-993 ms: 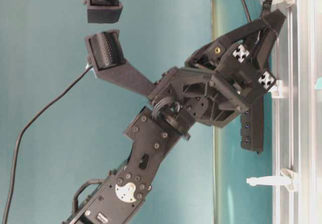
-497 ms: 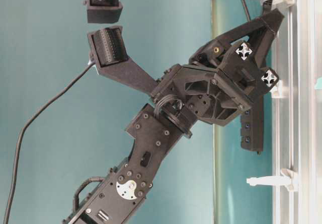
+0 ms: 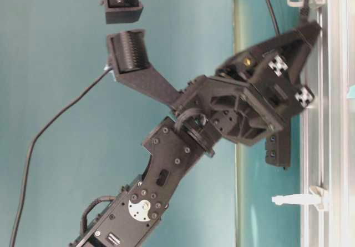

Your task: Pass the USB cable through three rings with both arms.

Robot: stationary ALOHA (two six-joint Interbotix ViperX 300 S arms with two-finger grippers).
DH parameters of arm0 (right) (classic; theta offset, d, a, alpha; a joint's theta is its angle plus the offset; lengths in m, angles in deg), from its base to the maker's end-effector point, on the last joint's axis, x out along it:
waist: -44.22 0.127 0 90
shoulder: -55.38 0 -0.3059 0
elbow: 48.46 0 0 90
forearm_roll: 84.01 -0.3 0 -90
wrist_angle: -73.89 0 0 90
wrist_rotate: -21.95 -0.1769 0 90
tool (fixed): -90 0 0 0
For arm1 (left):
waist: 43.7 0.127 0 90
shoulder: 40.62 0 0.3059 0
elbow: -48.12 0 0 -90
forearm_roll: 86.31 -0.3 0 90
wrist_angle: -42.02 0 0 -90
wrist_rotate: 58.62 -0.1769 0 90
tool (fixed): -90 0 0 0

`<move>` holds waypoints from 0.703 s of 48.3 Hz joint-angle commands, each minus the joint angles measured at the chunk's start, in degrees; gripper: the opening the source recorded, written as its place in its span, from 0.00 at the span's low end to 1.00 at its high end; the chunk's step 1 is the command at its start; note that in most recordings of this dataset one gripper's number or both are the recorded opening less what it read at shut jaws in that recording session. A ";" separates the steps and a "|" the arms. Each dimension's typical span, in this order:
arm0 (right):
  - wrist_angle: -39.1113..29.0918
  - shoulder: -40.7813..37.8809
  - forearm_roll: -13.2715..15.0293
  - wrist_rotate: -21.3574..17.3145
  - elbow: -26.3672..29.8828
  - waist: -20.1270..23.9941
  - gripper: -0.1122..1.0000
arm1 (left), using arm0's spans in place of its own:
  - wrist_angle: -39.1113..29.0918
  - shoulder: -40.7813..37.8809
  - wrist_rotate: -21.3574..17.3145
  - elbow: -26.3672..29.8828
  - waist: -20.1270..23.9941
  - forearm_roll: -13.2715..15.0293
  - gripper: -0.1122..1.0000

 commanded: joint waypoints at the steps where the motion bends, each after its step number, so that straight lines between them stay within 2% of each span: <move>1: -0.53 1.58 -0.18 -0.44 0.35 0.09 0.61 | -0.09 1.85 0.00 0.00 0.09 -0.09 0.29; 4: -0.62 2.20 0.00 -0.44 0.35 -0.09 0.77 | -0.18 2.37 0.00 -0.09 0.18 -0.09 0.29; 6: -0.62 2.64 0.00 -0.44 0.44 -0.09 0.82 | -0.35 2.81 0.00 -0.18 0.18 -0.09 0.29; 15: -0.09 4.22 0.00 -0.44 1.32 -0.09 0.75 | -1.41 6.15 -0.35 -0.18 0.18 0.00 0.29; 34: 7.21 3.69 0.00 -0.44 2.11 -2.02 0.74 | -5.45 9.84 -0.79 -0.26 0.62 0.00 0.29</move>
